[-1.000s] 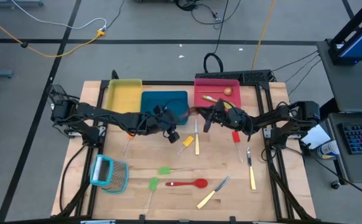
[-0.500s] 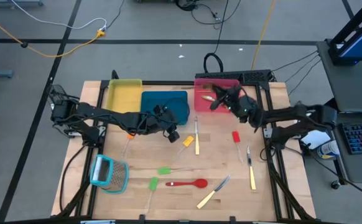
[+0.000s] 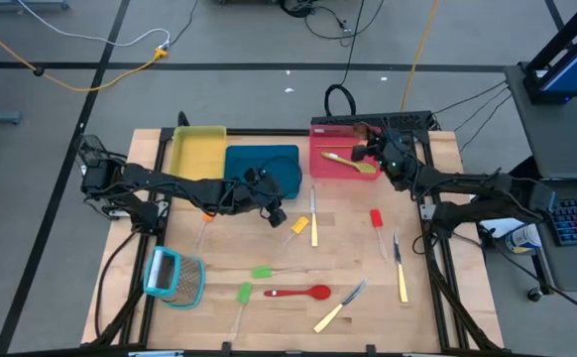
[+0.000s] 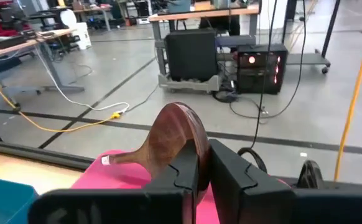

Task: Pick & Place Kitchen Items
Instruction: Put the brown serving spoon into the red bin

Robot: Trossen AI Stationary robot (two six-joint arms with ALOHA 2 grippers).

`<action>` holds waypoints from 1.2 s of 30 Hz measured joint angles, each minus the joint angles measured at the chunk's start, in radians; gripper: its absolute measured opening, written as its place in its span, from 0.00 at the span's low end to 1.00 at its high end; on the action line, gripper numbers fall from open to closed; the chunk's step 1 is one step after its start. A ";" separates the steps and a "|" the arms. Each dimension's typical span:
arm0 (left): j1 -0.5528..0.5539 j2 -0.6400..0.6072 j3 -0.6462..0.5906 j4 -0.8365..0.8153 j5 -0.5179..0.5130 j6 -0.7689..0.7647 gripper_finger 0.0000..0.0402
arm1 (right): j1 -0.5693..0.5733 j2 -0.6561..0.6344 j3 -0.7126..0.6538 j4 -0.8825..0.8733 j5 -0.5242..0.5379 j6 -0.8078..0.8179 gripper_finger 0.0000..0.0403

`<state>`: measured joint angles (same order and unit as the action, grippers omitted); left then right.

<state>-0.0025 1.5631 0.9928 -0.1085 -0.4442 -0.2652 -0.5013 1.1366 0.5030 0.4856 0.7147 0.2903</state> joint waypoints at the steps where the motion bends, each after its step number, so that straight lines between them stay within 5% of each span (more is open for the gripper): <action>1: 0.000 0.000 0.000 0.000 0.000 -0.003 0.33 | -0.002 0.000 0.000 0.011 0.013 -0.016 0.04; 8: 0.000 0.000 0.000 0.000 0.000 -0.014 0.33 | 0.004 -0.095 0.000 -0.030 0.019 -0.062 0.04; 12: 0.000 0.000 0.000 0.000 0.000 -0.033 0.33 | 0.016 -0.108 0.000 -0.183 0.005 0.068 0.04; 26: -0.011 0.000 0.000 0.000 0.001 -0.081 0.33 | 0.018 0.186 -0.005 -0.046 -0.004 0.238 0.05; 36: -0.019 0.000 0.000 -0.002 0.000 -0.076 0.33 | 0.019 0.231 -0.005 -0.121 -0.013 0.290 0.14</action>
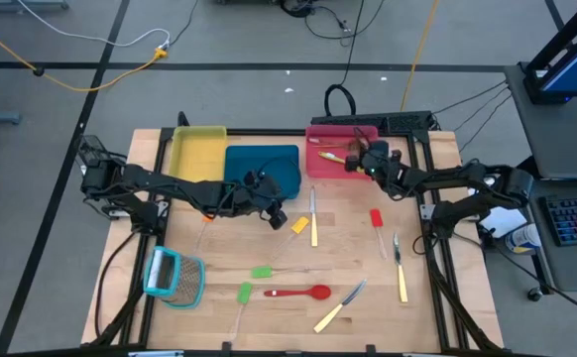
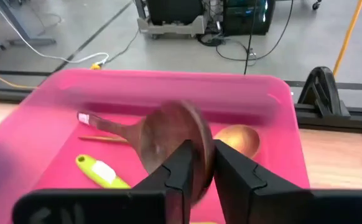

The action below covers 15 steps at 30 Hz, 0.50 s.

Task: Pick & Place Kitchen Items
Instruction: Put the brown serving spoon into the red bin, then put the orange spatula into the yellow bin

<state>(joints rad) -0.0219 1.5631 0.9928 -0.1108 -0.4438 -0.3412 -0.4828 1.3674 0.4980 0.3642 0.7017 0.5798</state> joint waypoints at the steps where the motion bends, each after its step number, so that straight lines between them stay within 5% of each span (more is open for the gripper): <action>1: 0.000 0.000 0.000 0.000 0.000 0.000 0.33 | 0.000 0.000 0.000 -0.009 0.000 0.001 0.15; 15: -0.005 0.000 0.000 -0.059 0.001 -0.038 0.33 | 0.016 -0.018 0.000 0.042 0.004 -0.192 0.29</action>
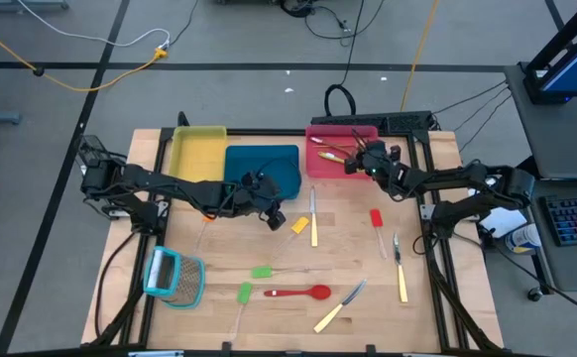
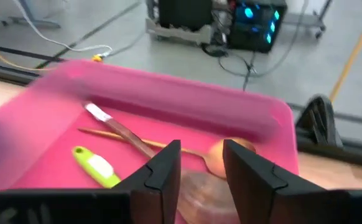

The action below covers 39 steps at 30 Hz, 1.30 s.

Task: Pick & Place Kitchen Items
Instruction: Put the orange spatula into the yellow bin

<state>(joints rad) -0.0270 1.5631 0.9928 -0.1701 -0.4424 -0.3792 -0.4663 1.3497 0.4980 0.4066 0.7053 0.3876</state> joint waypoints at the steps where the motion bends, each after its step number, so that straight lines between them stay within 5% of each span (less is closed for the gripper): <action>1: -0.002 0.000 0.000 -0.012 0.000 -0.009 0.33 | 0.008 -0.003 0.000 0.028 0.000 -0.028 0.30; 12: -0.079 0.000 0.000 -0.086 0.074 -0.044 0.33 | 0.154 -0.013 0.000 0.275 -0.013 -0.294 0.32; 23: -0.139 0.000 -0.001 -0.264 0.075 -0.232 0.33 | 0.243 -0.013 0.000 0.369 -0.335 -0.423 0.32; 39: -0.165 0.001 -0.001 -0.260 0.075 -0.228 0.33 | 0.231 -0.013 0.000 0.390 -0.511 -0.476 0.32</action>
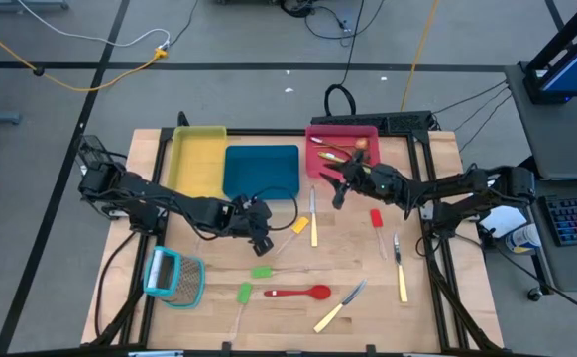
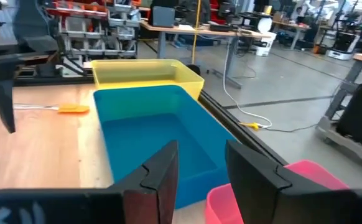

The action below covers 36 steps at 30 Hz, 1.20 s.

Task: Pick & Place Kitchen Items
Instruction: Put the orange spatula into the yellow bin

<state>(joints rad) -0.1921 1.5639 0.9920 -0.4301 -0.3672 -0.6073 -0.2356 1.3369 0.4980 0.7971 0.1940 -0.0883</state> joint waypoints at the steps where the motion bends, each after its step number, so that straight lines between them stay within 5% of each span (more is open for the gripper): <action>1: 0.000 0.000 0.000 0.000 0.000 0.004 0.33 | 0.000 0.000 0.000 0.000 -0.013 0.000 0.32; 10: 0.006 0.000 0.000 -0.043 0.000 -0.015 0.33 | 0.000 0.000 0.000 0.000 -0.015 0.021 0.32; 23: 0.039 0.000 0.000 -0.532 0.015 -0.377 0.33 | 0.002 0.000 0.000 -0.022 -0.014 0.054 0.32; 36: 0.095 -0.070 -0.030 -0.640 0.124 -0.247 0.33 | 0.002 0.000 0.000 -0.039 -0.015 0.077 0.32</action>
<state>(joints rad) -0.0972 1.4940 0.9617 -1.0702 -0.2430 -0.8544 -0.2337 1.3369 0.4980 0.7579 0.1791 -0.0113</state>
